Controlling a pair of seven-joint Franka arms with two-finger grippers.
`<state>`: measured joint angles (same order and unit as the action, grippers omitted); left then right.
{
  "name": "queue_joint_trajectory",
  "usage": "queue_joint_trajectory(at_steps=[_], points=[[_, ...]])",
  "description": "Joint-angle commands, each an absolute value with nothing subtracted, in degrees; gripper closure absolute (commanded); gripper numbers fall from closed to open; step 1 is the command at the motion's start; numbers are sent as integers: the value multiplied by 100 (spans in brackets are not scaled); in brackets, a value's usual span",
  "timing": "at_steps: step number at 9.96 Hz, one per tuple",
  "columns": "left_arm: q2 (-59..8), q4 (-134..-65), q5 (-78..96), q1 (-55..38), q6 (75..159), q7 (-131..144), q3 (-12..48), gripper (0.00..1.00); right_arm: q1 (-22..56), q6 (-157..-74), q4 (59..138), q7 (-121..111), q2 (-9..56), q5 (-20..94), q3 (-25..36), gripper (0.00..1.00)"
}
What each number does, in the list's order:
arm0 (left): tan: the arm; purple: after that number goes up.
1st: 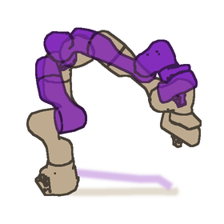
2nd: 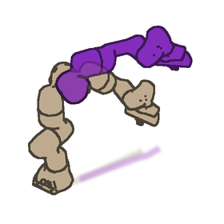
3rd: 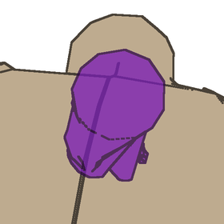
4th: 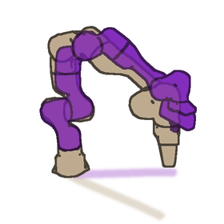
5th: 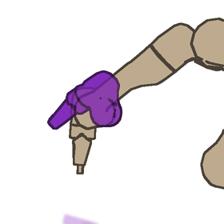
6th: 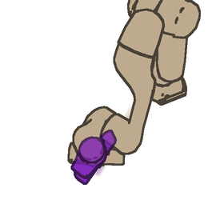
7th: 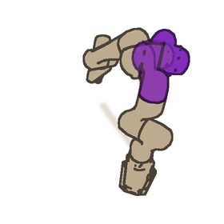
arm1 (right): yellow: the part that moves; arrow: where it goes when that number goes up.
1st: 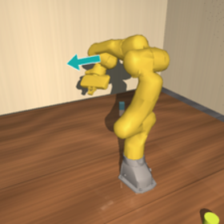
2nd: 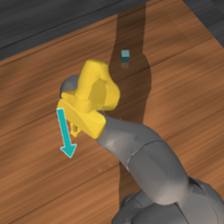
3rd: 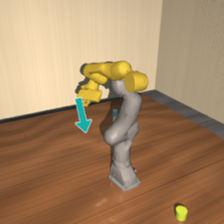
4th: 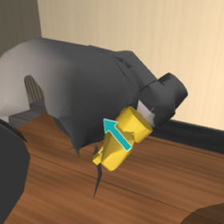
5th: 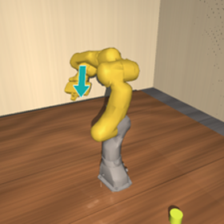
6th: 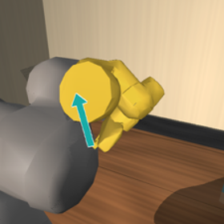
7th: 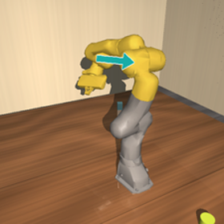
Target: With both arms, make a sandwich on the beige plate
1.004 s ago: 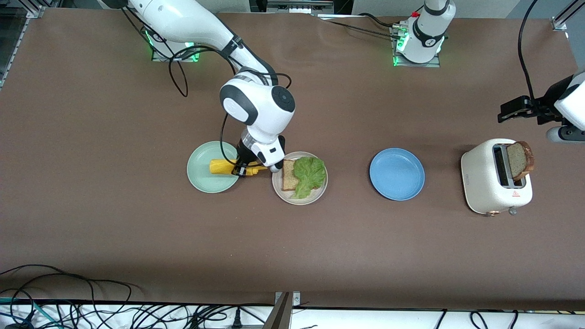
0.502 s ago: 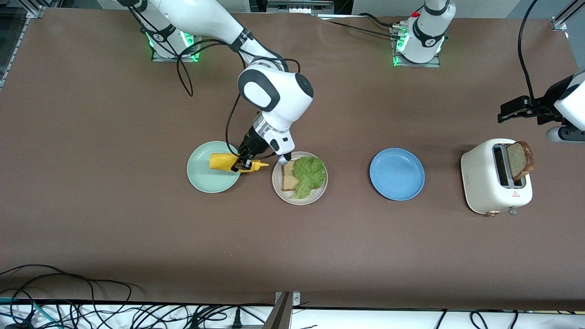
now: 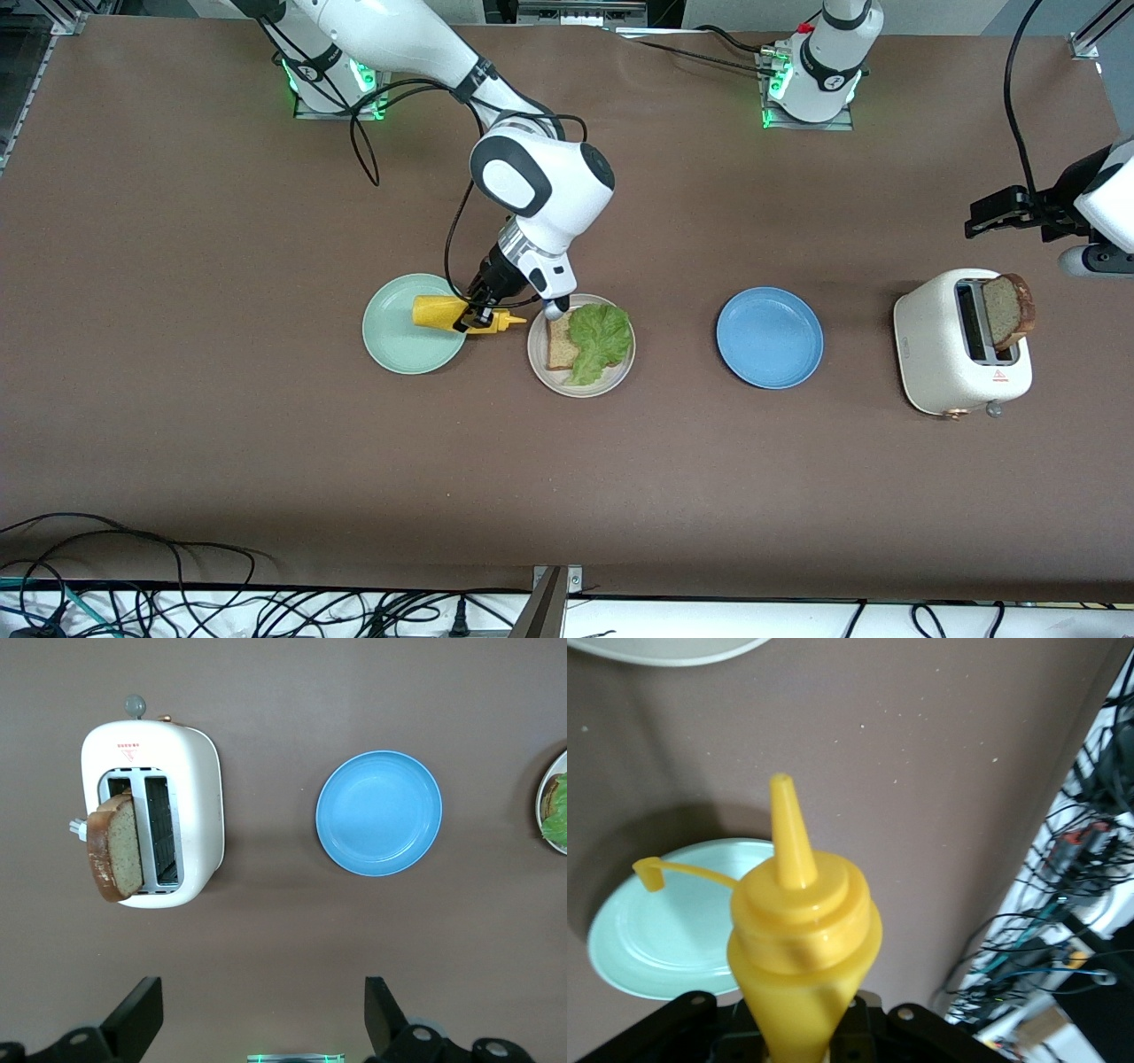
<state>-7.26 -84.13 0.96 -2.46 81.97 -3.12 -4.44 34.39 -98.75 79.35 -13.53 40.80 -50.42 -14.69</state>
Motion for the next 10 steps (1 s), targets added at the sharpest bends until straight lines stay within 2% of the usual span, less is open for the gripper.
queue_joint_trajectory(at_steps=[1,6,10], points=[[-721,-8394,114,-202,8227,-431,-422,0,2973,-9975,7735,-1703,3824,-4222,-1503,99],[-721,-8394,114,-202,8227,-439,-422,0,1532,-11212,7813,-1801,3525,-2316,-1652,99],[-738,-8394,106,-202,8227,-439,-422,0,801,-11320,7857,-3205,3419,-426,-1565,99]])
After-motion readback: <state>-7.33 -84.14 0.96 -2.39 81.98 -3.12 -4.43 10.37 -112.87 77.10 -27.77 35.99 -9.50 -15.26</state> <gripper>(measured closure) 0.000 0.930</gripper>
